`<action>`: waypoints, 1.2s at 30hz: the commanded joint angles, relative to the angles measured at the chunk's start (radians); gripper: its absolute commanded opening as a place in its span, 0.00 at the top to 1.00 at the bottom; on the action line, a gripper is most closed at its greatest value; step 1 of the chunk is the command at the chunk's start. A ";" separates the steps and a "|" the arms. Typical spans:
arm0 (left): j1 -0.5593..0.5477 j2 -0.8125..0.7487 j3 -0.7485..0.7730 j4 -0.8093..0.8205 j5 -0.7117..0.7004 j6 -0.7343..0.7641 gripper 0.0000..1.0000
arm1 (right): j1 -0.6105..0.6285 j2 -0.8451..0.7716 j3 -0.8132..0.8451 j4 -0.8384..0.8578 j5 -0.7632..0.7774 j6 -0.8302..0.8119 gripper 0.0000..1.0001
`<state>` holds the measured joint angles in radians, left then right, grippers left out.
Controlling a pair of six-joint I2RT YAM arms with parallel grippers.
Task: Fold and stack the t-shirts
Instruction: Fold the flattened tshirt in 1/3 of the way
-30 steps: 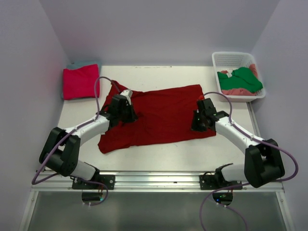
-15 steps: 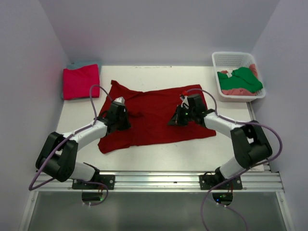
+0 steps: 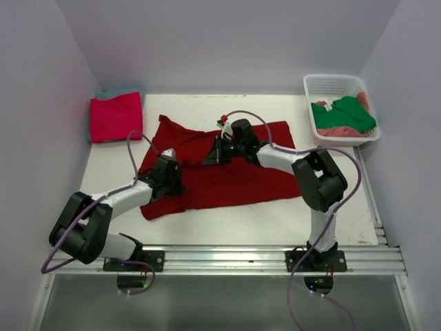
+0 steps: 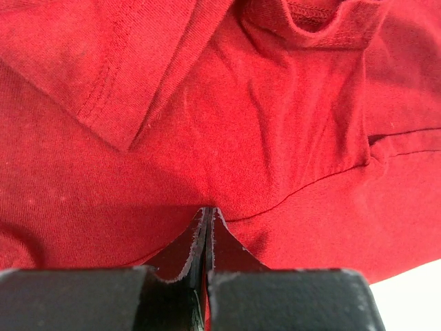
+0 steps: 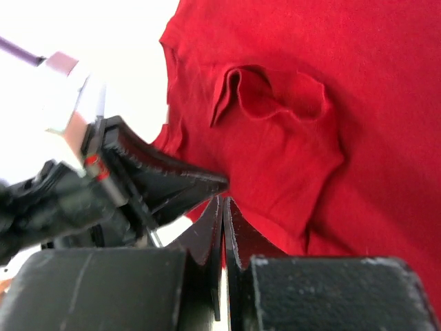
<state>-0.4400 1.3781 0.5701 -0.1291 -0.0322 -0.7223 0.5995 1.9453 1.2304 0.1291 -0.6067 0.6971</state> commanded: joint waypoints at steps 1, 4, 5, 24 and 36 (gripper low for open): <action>-0.006 -0.011 -0.032 0.051 0.014 -0.012 1.00 | 0.032 0.090 0.096 -0.009 -0.024 -0.022 1.00; -0.011 -0.017 -0.041 0.060 0.026 -0.012 1.00 | 0.058 0.141 0.133 -0.031 -0.021 -0.028 1.00; -0.014 -0.022 -0.048 0.059 0.028 -0.017 1.00 | 0.065 0.148 0.148 -0.036 -0.018 -0.030 1.00; -0.043 -0.175 -0.131 -0.015 0.037 -0.039 1.00 | 0.135 0.363 0.397 -0.224 0.180 -0.110 1.00; -0.043 -0.231 -0.161 -0.052 0.035 -0.043 1.00 | 0.134 0.389 0.466 -0.333 0.512 -0.194 1.00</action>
<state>-0.4789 1.1656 0.4187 -0.1677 0.0032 -0.7498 0.7456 2.3169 1.6768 -0.1051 -0.2855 0.5785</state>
